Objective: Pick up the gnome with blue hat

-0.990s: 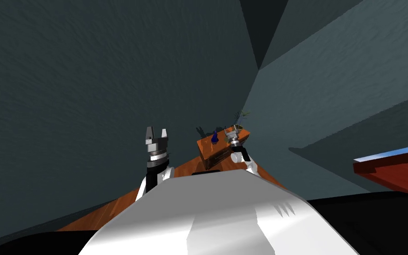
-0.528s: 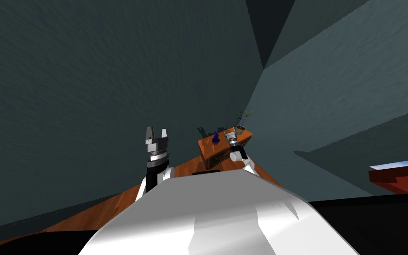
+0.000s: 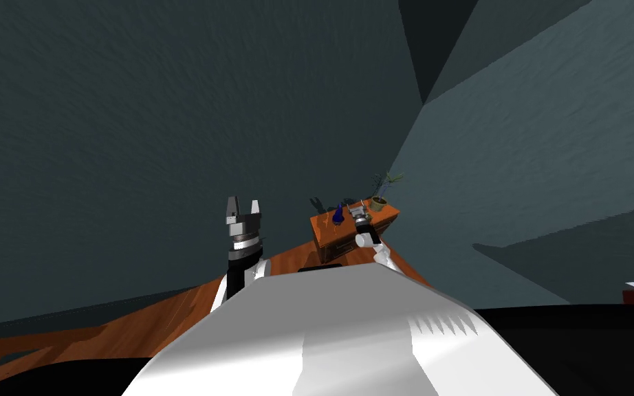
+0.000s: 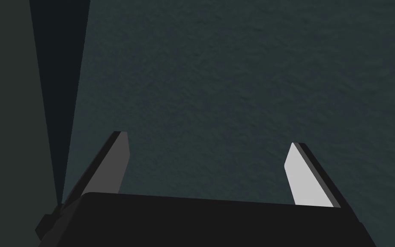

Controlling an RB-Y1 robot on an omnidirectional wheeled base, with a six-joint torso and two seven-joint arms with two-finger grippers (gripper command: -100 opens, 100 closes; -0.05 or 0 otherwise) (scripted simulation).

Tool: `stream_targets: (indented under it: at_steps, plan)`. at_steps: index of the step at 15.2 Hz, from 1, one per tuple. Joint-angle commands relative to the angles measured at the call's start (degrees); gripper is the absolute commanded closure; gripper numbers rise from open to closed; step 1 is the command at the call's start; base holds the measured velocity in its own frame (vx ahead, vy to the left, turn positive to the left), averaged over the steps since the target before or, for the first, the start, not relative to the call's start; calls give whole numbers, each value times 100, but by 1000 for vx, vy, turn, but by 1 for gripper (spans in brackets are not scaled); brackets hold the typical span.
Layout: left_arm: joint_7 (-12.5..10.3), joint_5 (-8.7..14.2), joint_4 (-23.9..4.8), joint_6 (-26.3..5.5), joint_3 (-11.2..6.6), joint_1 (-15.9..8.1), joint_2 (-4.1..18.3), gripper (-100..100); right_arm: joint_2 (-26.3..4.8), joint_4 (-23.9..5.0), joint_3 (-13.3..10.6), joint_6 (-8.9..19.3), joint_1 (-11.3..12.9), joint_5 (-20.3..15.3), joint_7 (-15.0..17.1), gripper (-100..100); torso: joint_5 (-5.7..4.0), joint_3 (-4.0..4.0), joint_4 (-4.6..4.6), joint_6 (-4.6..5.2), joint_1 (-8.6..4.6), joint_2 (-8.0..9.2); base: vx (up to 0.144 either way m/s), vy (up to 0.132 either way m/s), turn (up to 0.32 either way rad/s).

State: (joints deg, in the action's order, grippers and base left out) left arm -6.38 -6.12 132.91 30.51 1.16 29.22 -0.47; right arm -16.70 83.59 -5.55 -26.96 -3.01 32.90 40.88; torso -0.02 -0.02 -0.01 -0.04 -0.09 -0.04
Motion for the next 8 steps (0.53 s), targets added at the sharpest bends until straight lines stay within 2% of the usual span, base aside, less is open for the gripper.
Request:
stream_targets:
  at_steps: [1, 2, 3, 5, 6, 8]
  plan:
    - [0, 0, 0, 0, 0, 0, 0, 0, 25, -286, -10, 32, 123, 143, 167, -100, 0, 0, 0, 0, 0, 0, -3, -30, 156]
    - [0, 0, 0, 0, 0, 0, 0, 0, 25, -302, -10, 32, 123, 143, 167, -100, 0, 0, 0, 3, -1, 0, -2, -24, 27]
    - [0, 0, 0, 0, 0, 1, 0, 0, 36, -447, -27, 40, 275, 318, 369, -100, 0, 0, 0, 5, -1, 0, -5, -21, 102]
    - [0, 0, 0, 0, 0, 0, 0, 0, 36, -616, -27, 40, 275, 318, 369, -100, 0, 0, 0, 3, 1, 0, -4, -19, 87]
    - [0, 0, 0, 0, 0, 1, 0, 0, 52, -764, -43, 48, 426, 492, 569, -100, 0, 0, -1, 5, 2, 0, -7, -16, 116]
    - [0, 0, 0, 0, 0, 0, 0, 0, 52, -927, -43, 48, 426, 492, 569, -100, 0, 0, 0, 3, 2, 1, -5, -20, 82]
